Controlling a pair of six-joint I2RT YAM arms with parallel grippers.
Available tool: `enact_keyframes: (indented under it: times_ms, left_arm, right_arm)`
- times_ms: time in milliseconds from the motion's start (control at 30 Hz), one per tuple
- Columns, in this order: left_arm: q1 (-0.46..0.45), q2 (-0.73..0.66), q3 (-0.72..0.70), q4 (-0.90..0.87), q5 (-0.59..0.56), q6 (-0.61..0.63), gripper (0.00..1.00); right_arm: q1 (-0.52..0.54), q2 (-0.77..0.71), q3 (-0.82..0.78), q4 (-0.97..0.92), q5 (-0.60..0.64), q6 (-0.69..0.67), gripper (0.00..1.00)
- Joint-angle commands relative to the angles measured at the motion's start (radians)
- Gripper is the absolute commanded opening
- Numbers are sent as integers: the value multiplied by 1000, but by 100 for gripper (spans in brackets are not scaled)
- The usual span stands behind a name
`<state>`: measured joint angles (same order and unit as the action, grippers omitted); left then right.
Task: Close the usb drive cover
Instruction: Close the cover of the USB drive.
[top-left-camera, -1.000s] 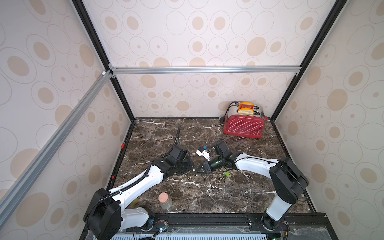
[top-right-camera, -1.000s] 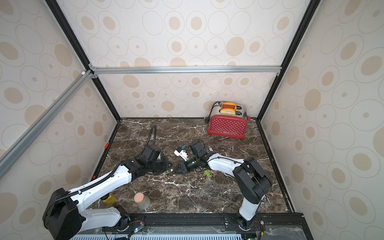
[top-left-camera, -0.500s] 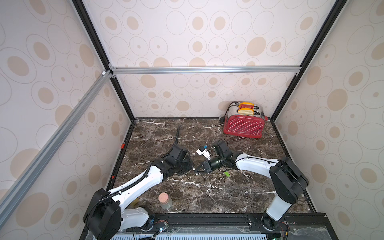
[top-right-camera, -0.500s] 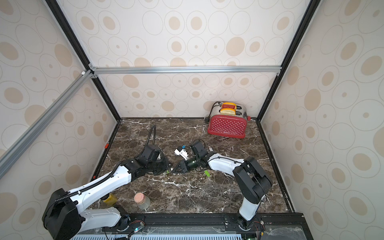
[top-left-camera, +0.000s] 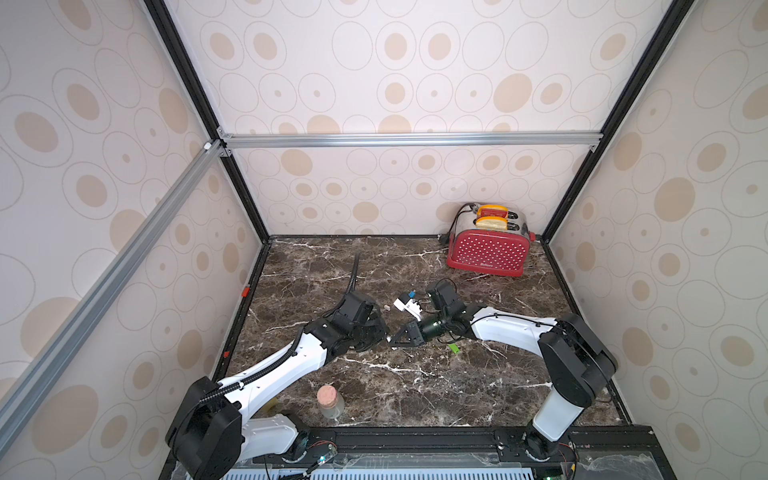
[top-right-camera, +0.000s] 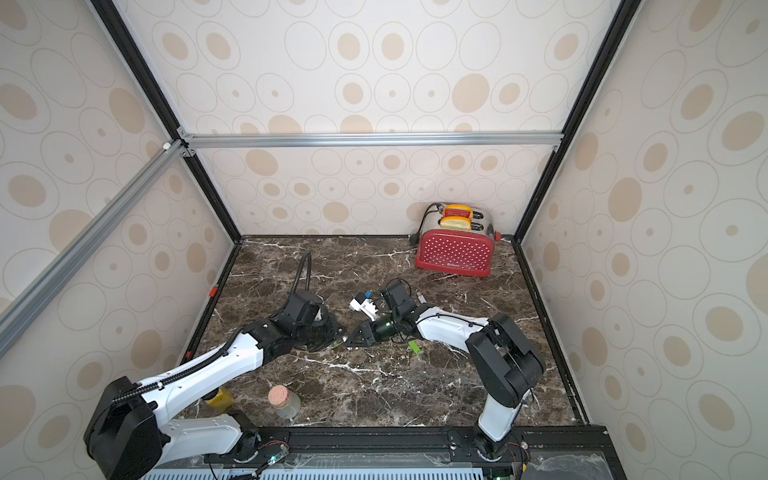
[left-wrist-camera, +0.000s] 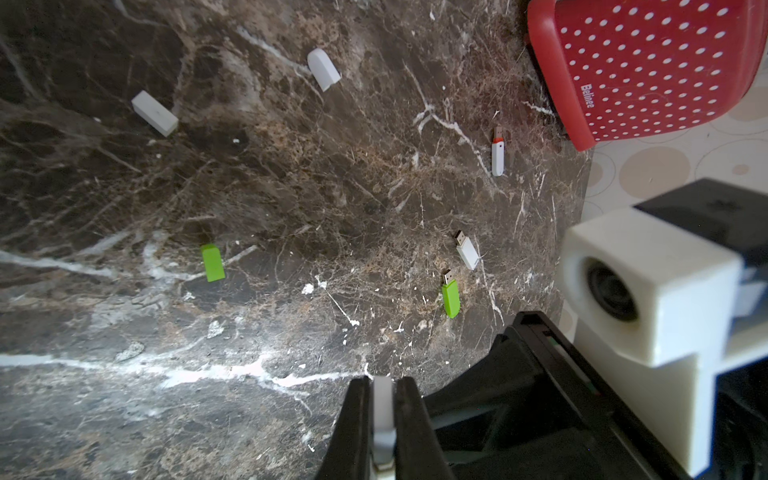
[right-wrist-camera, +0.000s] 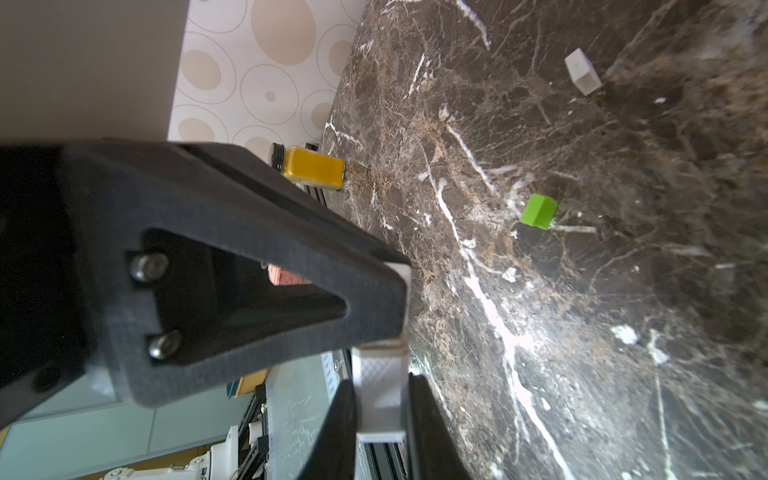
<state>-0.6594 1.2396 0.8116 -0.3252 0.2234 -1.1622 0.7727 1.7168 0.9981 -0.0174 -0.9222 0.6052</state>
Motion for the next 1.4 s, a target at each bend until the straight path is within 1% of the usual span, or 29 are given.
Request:
enact_keyframes:
  times_ms: [0, 433, 567, 767, 1100, 1367]
  left_arm:
    - [-16, -11, 18, -49, 24, -5, 0]
    - [-46, 13, 23, -48, 35, -21, 0]
    - [-63, 27, 45, -88, 16, -9, 0]
    - [-72, 35, 29, -75, 16, -25, 0]
    - [-93, 50, 52, -68, 11, -49, 0]
    - [-115, 57, 51, -60, 11, -83, 0]
  right_arm:
    - [-15, -3, 12, -36, 50, -46, 0]
    - [-23, 3, 22, -87, 89, -97, 0]
    - [-33, 0, 19, -84, 83, -91, 0]
    - [-39, -1, 20, -85, 81, -91, 0]
    - [-40, 15, 20, -59, 81, -75, 0]
    - [-40, 13, 16, -56, 110, -80, 0]
